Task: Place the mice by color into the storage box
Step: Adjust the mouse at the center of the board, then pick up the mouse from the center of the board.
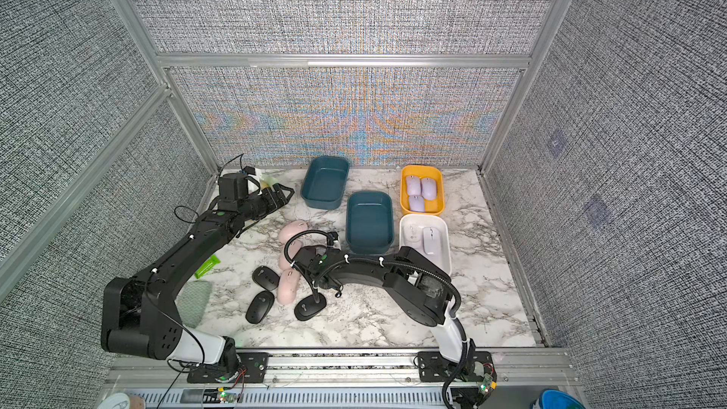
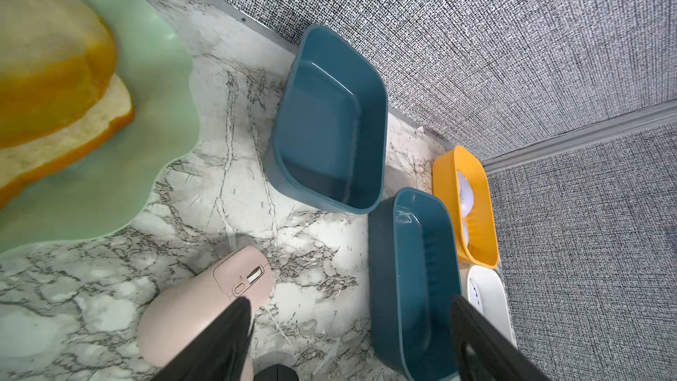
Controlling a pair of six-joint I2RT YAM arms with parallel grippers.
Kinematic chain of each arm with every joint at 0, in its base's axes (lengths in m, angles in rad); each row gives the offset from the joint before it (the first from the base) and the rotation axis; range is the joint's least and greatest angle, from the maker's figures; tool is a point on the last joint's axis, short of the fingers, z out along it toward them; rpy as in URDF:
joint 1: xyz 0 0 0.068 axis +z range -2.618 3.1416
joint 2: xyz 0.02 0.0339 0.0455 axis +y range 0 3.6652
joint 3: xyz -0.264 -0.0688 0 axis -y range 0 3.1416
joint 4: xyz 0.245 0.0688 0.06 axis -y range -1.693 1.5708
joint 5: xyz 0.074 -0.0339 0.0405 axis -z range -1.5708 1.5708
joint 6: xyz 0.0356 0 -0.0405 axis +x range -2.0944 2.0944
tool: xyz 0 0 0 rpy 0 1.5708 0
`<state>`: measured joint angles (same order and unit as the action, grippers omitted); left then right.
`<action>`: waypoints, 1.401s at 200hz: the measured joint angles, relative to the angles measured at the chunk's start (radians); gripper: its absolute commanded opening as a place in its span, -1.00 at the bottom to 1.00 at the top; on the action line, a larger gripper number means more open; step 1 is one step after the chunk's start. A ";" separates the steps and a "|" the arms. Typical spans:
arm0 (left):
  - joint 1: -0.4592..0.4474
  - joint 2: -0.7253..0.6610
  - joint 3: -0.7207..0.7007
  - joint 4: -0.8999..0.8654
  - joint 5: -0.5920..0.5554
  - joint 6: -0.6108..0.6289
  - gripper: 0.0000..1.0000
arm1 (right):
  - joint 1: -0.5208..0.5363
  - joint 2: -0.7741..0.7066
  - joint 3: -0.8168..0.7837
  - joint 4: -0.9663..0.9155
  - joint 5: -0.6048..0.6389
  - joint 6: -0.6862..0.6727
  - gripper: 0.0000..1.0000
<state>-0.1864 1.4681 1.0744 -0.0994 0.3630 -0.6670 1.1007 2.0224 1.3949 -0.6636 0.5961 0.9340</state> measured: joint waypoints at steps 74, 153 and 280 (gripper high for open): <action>-0.024 0.002 -0.013 0.033 0.043 -0.020 0.71 | -0.021 -0.153 -0.211 0.047 -0.146 -0.127 0.57; -0.087 0.042 0.003 0.035 0.059 -0.010 0.71 | -0.081 -0.137 -0.186 0.113 -0.301 -0.312 0.53; -0.143 0.034 0.018 0.014 0.051 0.027 0.70 | -0.029 -0.156 -0.134 0.102 -0.236 -0.312 -0.02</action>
<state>-0.3298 1.5021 1.0927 -0.0849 0.4137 -0.6395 1.0714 1.8668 1.2610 -0.5617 0.3603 0.6220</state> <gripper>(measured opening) 0.850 0.571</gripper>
